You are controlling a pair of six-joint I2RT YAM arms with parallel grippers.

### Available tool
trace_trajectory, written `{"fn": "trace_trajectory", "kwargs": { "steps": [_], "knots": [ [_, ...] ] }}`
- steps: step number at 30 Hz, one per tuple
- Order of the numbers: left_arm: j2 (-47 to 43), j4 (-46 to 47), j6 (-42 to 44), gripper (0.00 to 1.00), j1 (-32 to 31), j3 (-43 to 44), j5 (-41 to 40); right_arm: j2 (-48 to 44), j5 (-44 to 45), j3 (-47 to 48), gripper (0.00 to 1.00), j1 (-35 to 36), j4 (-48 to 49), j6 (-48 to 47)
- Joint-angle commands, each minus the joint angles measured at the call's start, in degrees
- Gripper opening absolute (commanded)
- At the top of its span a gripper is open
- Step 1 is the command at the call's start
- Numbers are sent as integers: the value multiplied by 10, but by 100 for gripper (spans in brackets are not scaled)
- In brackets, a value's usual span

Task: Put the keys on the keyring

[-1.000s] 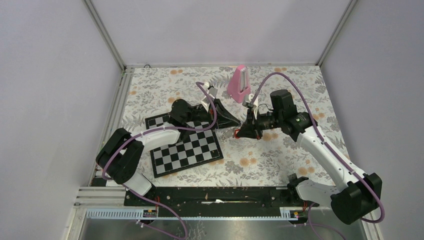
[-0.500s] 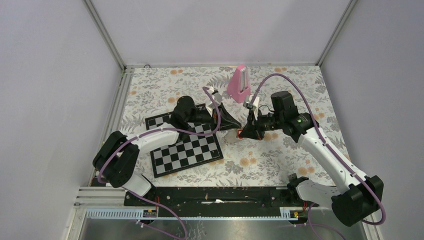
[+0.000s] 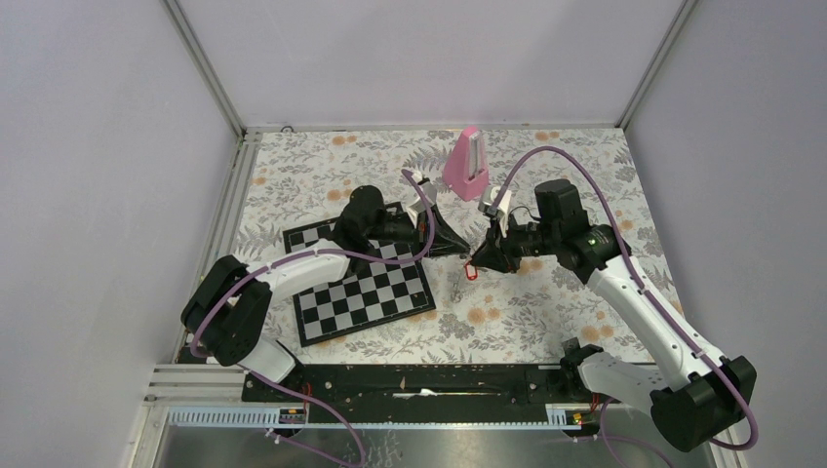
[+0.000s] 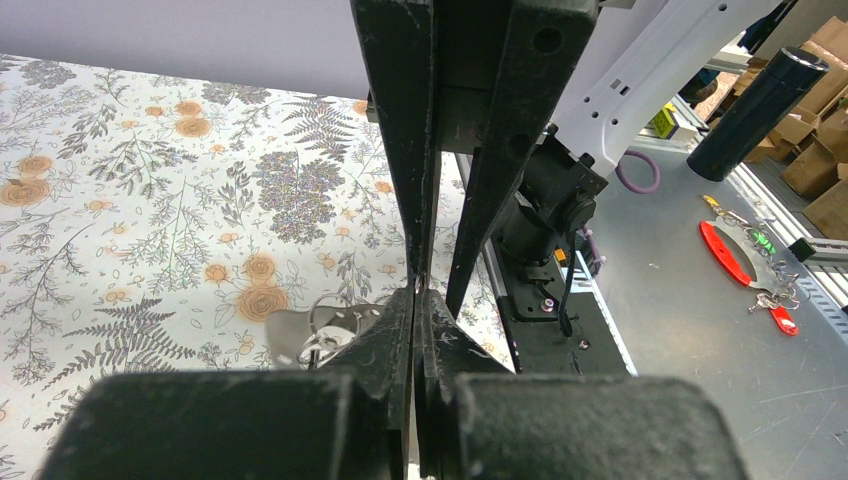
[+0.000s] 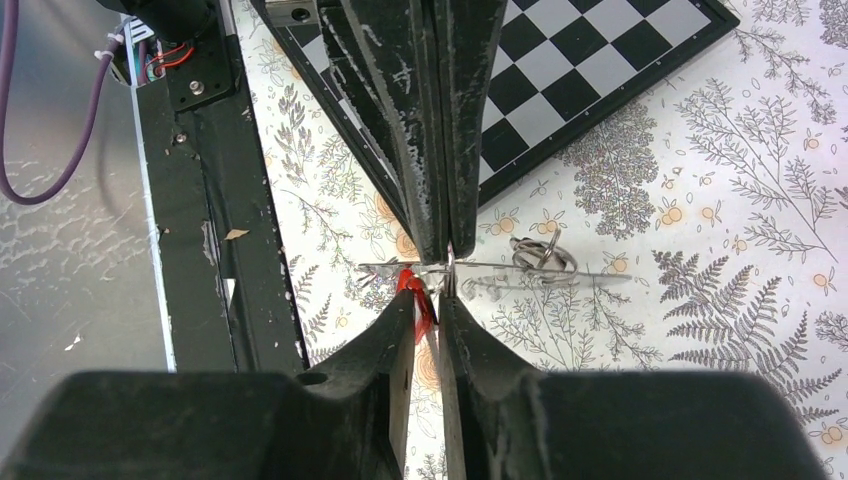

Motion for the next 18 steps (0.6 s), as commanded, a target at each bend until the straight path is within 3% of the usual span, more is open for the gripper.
{"fn": "trace_trajectory", "kwargs": {
  "steps": [1,18],
  "knots": [
    [-25,30,-16,0,7,24,-8,-15,1,3,23,-2,9,-16],
    [-28,133,-105,0,12,4,15,-6,1,-17,57,-3,38,-34]
  ]
}}
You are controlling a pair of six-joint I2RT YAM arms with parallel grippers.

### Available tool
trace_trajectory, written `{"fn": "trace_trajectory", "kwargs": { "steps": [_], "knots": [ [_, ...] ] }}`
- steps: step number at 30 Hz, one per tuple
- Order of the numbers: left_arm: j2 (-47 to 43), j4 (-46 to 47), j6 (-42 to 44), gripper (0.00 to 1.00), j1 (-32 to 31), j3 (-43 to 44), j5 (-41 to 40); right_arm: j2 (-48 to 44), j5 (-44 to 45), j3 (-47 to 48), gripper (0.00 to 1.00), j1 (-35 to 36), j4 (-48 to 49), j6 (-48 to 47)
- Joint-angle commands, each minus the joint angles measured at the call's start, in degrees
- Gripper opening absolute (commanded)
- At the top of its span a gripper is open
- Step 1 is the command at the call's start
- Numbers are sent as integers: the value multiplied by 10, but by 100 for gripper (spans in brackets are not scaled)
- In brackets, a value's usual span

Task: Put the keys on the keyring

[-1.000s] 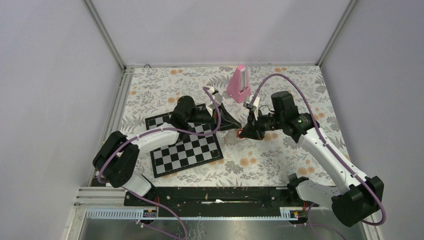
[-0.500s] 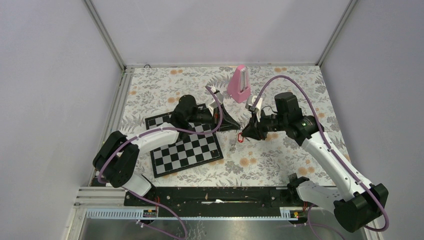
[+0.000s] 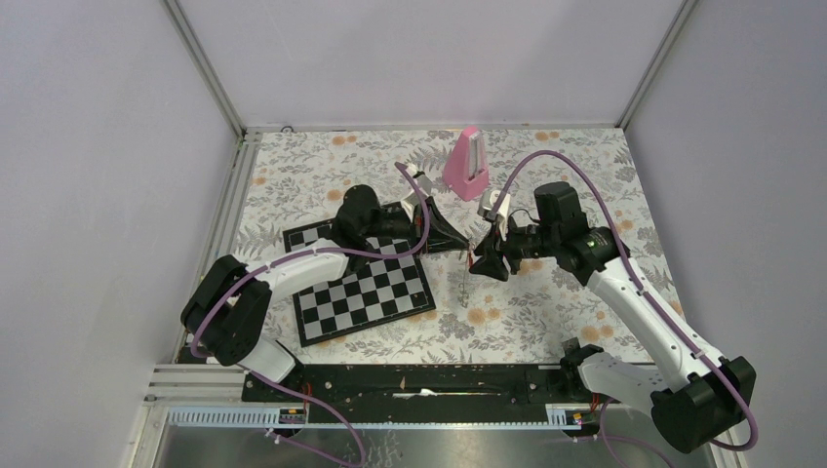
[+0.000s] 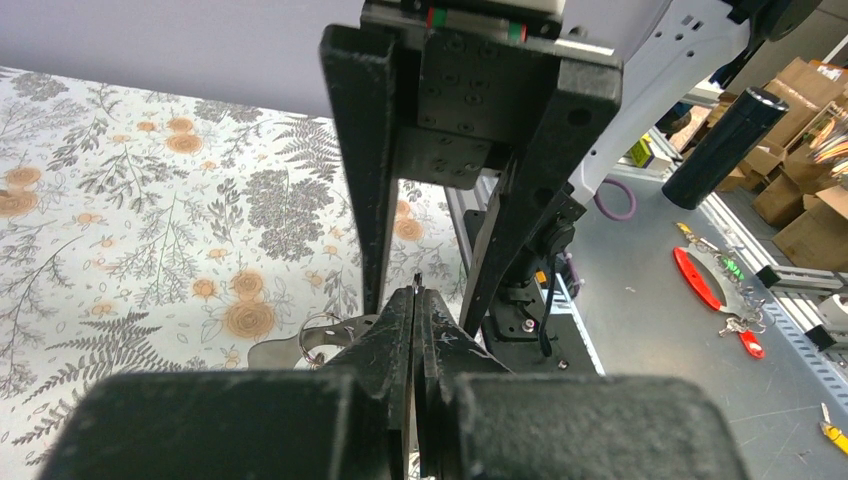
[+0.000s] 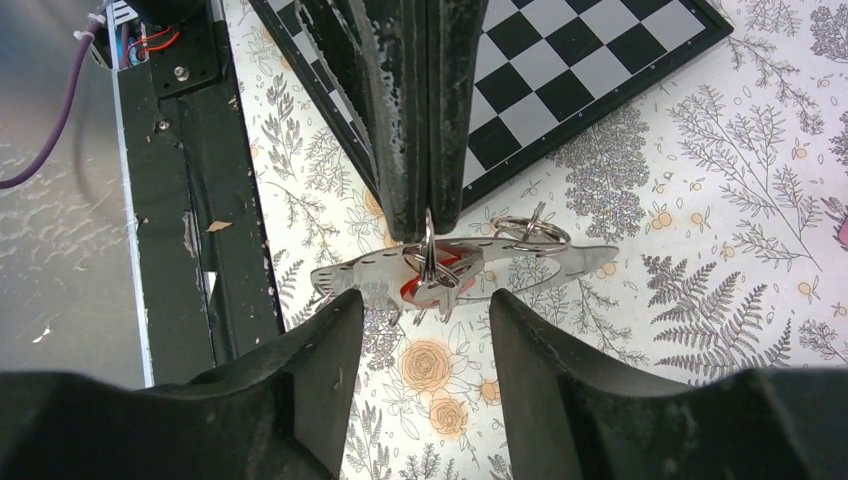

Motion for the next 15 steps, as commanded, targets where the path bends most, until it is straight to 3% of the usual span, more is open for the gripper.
{"fn": "trace_trajectory", "kwargs": {
  "steps": [1,7,15],
  "knots": [
    [-27,75,-31,0,5,4,8,-2,0,-4,58,-3,33,-5],
    [-26,92,-46,0,5,0,7,8,-5,-8,60,-3,60,4],
    [-27,101,-53,0,6,-6,3,11,-13,-17,55,-3,98,14]
  ]
}}
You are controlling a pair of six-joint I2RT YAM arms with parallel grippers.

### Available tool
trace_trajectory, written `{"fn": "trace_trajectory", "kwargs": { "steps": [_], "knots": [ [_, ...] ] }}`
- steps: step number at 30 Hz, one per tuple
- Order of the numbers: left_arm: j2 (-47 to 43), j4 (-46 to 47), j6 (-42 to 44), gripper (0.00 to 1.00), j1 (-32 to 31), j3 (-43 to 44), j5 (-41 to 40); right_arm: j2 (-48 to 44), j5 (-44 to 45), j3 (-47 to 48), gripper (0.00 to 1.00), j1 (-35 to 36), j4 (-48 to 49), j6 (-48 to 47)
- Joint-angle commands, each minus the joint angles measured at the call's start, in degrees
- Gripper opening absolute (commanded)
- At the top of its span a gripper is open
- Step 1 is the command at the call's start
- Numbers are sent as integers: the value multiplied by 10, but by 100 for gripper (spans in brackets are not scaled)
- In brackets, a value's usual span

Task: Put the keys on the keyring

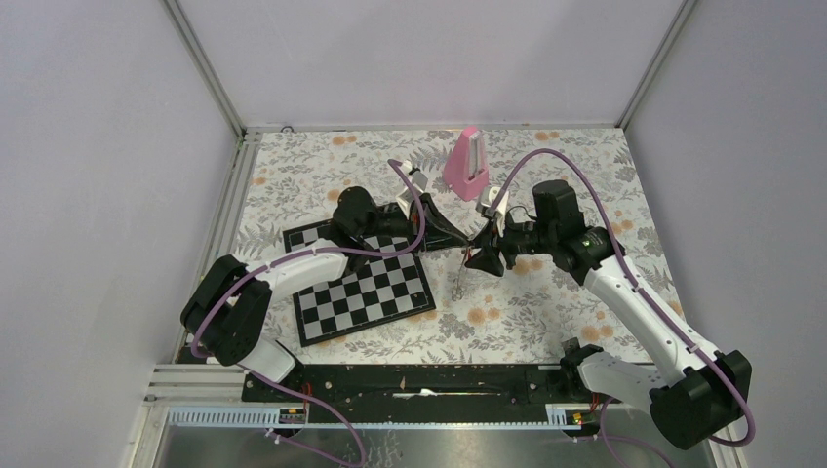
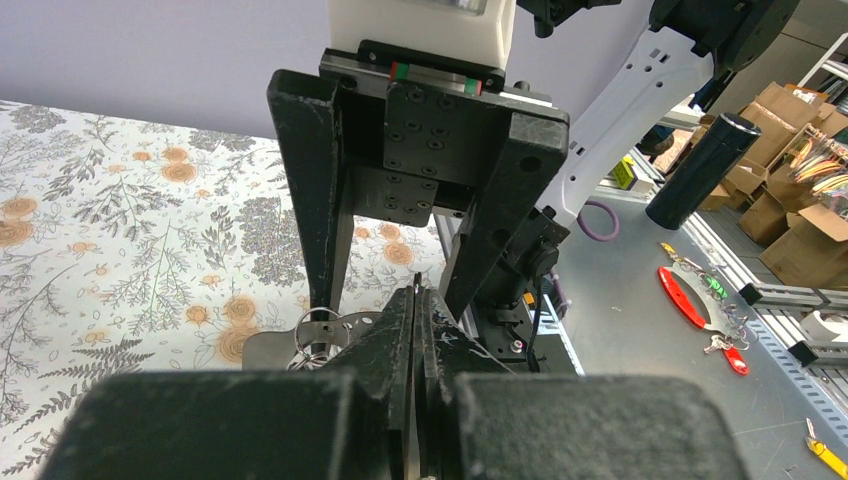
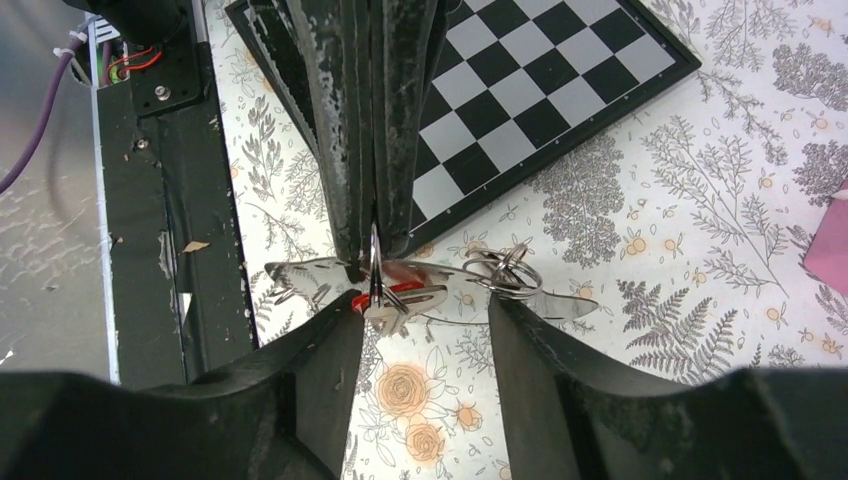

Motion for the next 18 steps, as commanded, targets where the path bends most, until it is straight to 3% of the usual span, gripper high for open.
{"fn": "trace_trajectory", "kwargs": {
  "steps": [1,10,18],
  "knots": [
    [-26,49,-9,0,3,-4,2,0,-12,-8,53,-2,45,8],
    [-25,46,-8,0,6,-5,-7,-16,-3,-17,29,-2,47,1],
    [-28,28,9,0,13,-6,-11,-31,12,-20,14,-2,16,-29]
  ]
}}
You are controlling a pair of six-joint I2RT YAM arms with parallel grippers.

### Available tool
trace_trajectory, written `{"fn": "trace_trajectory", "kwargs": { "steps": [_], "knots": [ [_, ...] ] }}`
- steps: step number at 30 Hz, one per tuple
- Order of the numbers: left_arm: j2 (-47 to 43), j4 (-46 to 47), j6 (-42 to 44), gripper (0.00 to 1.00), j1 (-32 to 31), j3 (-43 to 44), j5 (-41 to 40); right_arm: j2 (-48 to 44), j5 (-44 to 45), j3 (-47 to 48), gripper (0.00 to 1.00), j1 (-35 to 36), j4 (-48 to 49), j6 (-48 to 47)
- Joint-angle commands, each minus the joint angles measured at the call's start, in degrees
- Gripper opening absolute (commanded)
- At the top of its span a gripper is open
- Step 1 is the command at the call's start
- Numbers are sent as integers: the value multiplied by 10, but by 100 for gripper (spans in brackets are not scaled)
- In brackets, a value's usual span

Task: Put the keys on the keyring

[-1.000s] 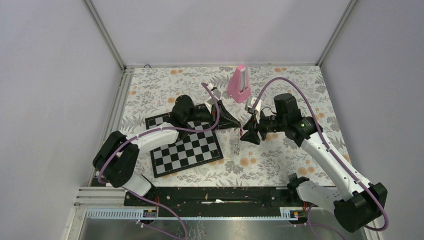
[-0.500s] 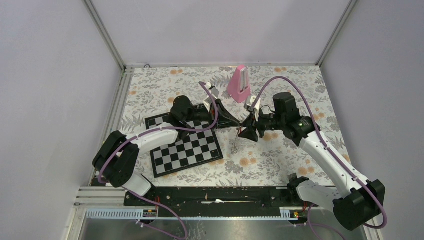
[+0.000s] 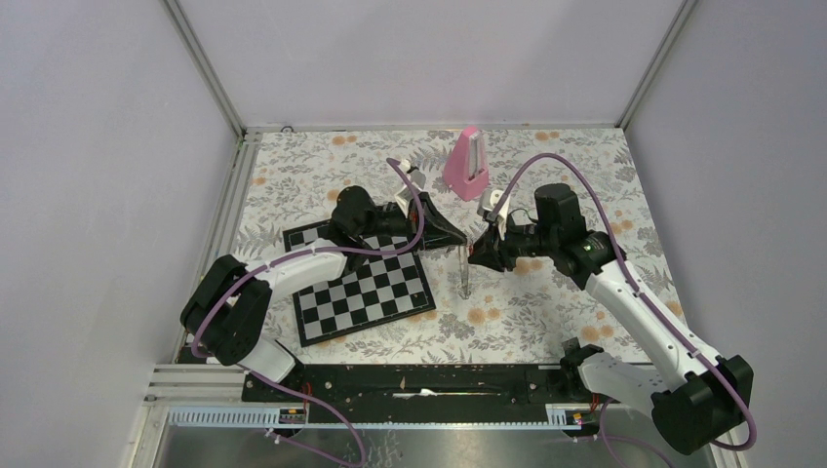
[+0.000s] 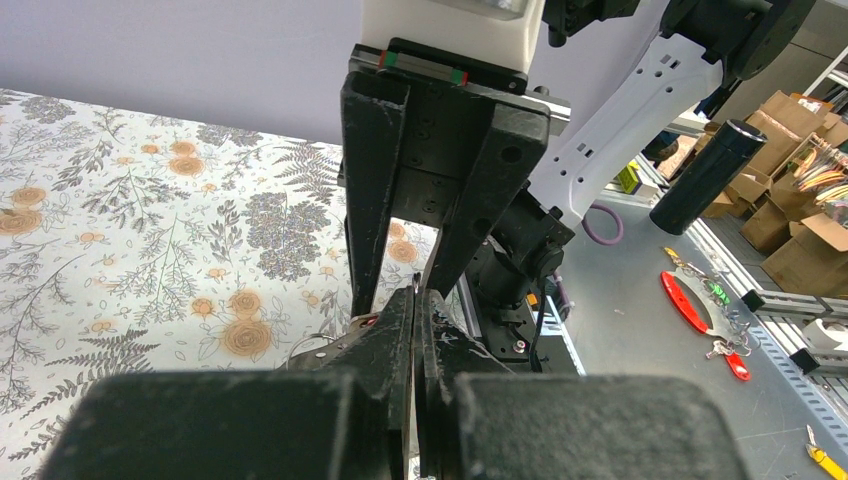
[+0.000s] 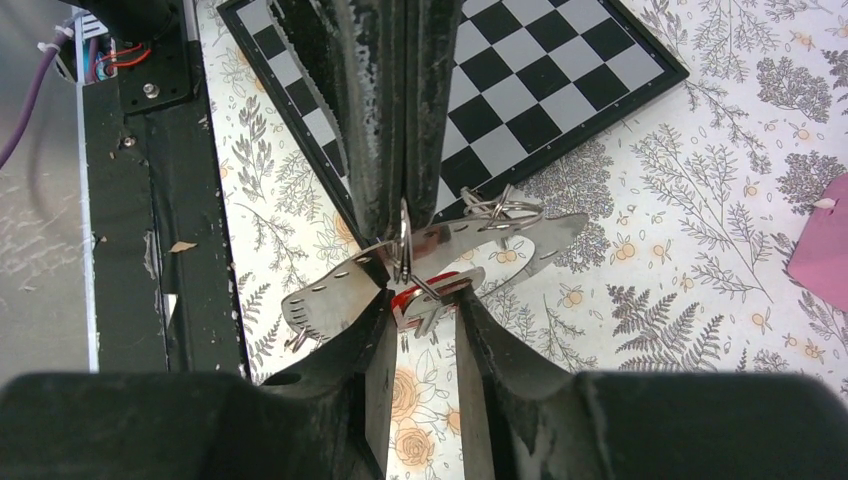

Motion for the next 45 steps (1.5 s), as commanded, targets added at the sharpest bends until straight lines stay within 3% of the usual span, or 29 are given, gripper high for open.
{"fn": "trace_trajectory", "kwargs": {
  "steps": [1,6,28,37,41,45],
  "knots": [
    [-28,27,15,0,6,-2,-8,-18,12,0,12,-3,-15,-26],
    [-28,13,29,0,9,-1,-7,-20,26,9,0,-3,-39,-45],
    [-16,-86,115,0,-9,18,12,9,18,74,0,-2,-94,-46],
    [-17,-106,137,1,-9,21,7,4,82,83,0,-2,-122,-69],
    [-19,-119,146,10,-9,23,0,1,102,94,0,-2,-140,-82],
    [-18,-125,146,26,-9,28,-7,5,105,105,0,-2,-153,-84]
  ]
}}
